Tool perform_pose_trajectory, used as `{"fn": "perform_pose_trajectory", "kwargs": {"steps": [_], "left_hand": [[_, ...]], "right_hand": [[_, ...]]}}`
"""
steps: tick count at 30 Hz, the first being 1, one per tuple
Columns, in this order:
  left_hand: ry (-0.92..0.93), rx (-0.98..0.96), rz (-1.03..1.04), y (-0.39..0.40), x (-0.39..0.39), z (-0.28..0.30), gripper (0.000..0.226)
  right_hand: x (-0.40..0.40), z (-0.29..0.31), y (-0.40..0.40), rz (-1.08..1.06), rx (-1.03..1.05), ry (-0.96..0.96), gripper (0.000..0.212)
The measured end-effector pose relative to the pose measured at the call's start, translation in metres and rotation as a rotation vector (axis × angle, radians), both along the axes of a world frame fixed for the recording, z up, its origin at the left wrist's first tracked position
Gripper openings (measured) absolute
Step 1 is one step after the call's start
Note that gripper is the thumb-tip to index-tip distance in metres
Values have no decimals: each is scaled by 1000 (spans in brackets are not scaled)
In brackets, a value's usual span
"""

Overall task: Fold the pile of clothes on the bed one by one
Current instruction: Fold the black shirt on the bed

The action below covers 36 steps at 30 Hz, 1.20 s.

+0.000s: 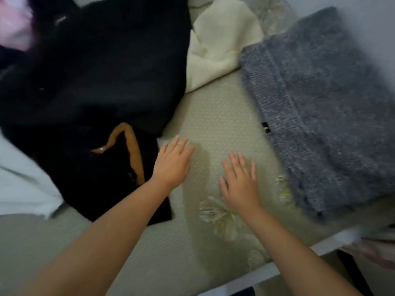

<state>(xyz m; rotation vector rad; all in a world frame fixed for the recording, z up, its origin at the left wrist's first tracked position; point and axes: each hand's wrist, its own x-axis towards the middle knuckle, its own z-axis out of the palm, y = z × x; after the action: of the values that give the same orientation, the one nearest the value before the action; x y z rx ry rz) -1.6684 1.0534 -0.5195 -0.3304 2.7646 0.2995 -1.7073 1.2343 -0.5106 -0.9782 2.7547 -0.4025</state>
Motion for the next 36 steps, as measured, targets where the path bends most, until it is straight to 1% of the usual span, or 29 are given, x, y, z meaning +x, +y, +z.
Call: {"fn": "perform_pose_trajectory", "kwargs": {"steps": [3, 5, 7, 9, 11, 13, 15, 18, 20, 21, 22, 24, 26, 28, 30, 31, 33, 36], "left_hand": [[77, -51, 126, -62, 80, 16, 43], [193, -64, 207, -96, 133, 25, 39], [274, -66, 295, -130, 186, 29, 36], [268, -61, 381, -161, 236, 28, 38], [248, -32, 448, -187, 282, 18, 38], [207, 16, 523, -208, 322, 2, 40], [153, 68, 596, -217, 350, -18, 46], [44, 92, 643, -219, 380, -51, 59], [60, 84, 642, -216, 392, -65, 76], [74, 86, 647, -214, 393, -67, 87], [82, 88, 645, -213, 393, -67, 91], [89, 66, 617, -215, 392, -62, 88], [103, 70, 618, -218, 391, -57, 79], [84, 87, 618, -218, 390, -56, 76], [57, 88, 596, -218, 392, -56, 77], [35, 94, 583, -217, 392, -56, 77], [50, 102, 592, -215, 393, -58, 76], [58, 144, 605, -213, 387, -53, 80]], "right_hand": [[42, 5, -66, 96, -27, -37, 36], [73, 5, -101, 125, -60, -43, 32], [100, 3, -131, 142, -84, -78, 33], [123, 2, -159, 179, -29, -111, 37], [143, 2, -184, 235, 47, -144, 47], [161, 1, -211, 270, 83, -121, 57], [174, -2, -235, 299, 197, -65, 67], [179, -12, -263, 251, 368, -9, 77], [178, -16, -275, 160, 436, -28, 78], [177, -17, -279, 115, 460, -46, 77], [175, -19, -281, 79, 474, -50, 74], [173, -24, -284, 50, 445, -9, 61], [170, -27, -287, 53, 350, 44, 38], [168, -24, -289, 113, 245, 72, 19], [171, -18, -287, 253, 119, 97, 2], [175, -14, -283, 312, 76, 106, 5], [184, -4, -271, 398, 71, 43, 10], [186, 8, -247, 439, 89, -65, 14]]}}
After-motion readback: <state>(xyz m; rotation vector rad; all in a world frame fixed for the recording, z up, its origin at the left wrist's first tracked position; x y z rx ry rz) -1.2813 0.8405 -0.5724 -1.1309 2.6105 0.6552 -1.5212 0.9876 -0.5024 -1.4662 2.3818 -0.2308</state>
